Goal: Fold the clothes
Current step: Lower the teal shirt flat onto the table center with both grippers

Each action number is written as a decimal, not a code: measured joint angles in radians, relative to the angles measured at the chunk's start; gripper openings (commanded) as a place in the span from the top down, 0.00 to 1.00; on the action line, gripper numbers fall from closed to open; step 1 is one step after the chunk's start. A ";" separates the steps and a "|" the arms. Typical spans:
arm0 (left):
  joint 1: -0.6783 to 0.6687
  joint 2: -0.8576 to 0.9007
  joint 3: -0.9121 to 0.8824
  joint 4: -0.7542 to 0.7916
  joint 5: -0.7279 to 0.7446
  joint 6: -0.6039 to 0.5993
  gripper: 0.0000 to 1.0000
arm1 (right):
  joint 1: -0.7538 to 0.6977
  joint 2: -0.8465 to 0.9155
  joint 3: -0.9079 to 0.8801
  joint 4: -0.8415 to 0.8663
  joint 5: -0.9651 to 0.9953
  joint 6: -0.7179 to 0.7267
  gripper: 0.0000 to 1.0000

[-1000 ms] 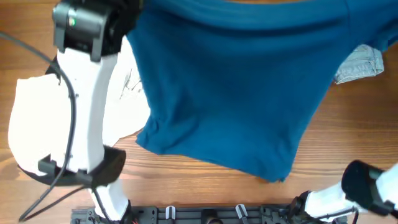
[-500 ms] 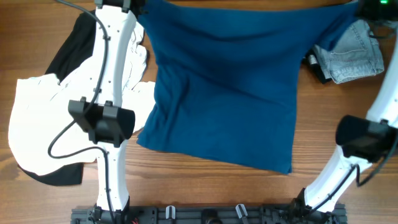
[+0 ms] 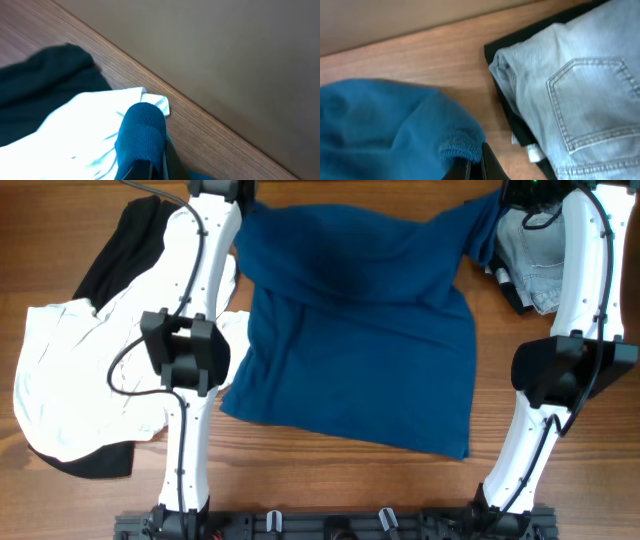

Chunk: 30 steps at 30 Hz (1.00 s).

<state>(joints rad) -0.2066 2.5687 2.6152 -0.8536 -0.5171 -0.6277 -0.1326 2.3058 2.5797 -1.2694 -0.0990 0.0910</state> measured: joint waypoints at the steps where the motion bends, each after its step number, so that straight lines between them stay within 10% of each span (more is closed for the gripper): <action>1: 0.000 0.011 0.000 0.010 0.005 0.000 0.96 | -0.002 0.000 0.000 0.011 0.006 0.003 0.96; 11: -0.023 0.027 0.000 0.351 0.021 0.119 0.96 | -0.024 0.000 0.000 0.148 0.098 0.008 0.94; 14: -0.038 0.027 0.000 0.416 0.018 0.145 0.94 | -0.024 0.000 0.000 0.164 0.106 0.012 0.71; 18: -0.044 0.027 0.000 0.452 0.018 0.163 0.75 | -0.024 0.000 0.000 0.173 0.112 0.013 0.62; 21: -0.042 0.027 0.000 0.488 0.016 0.196 0.20 | -0.024 0.000 0.000 0.180 0.118 0.016 0.35; 24: -0.040 0.027 0.000 0.508 0.018 0.211 0.00 | -0.024 0.000 0.000 0.179 0.122 0.012 0.19; 26: -0.039 0.027 0.000 0.525 0.018 0.238 0.04 | -0.024 0.000 0.000 0.172 0.123 0.012 0.34; 30: -0.039 0.027 0.000 0.436 0.017 0.275 0.96 | -0.024 0.000 0.000 0.114 0.122 0.008 0.71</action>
<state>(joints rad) -0.2459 2.5958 2.6156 -0.4171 -0.4999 -0.3531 -0.1570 2.3058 2.5797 -1.1549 0.0231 0.0994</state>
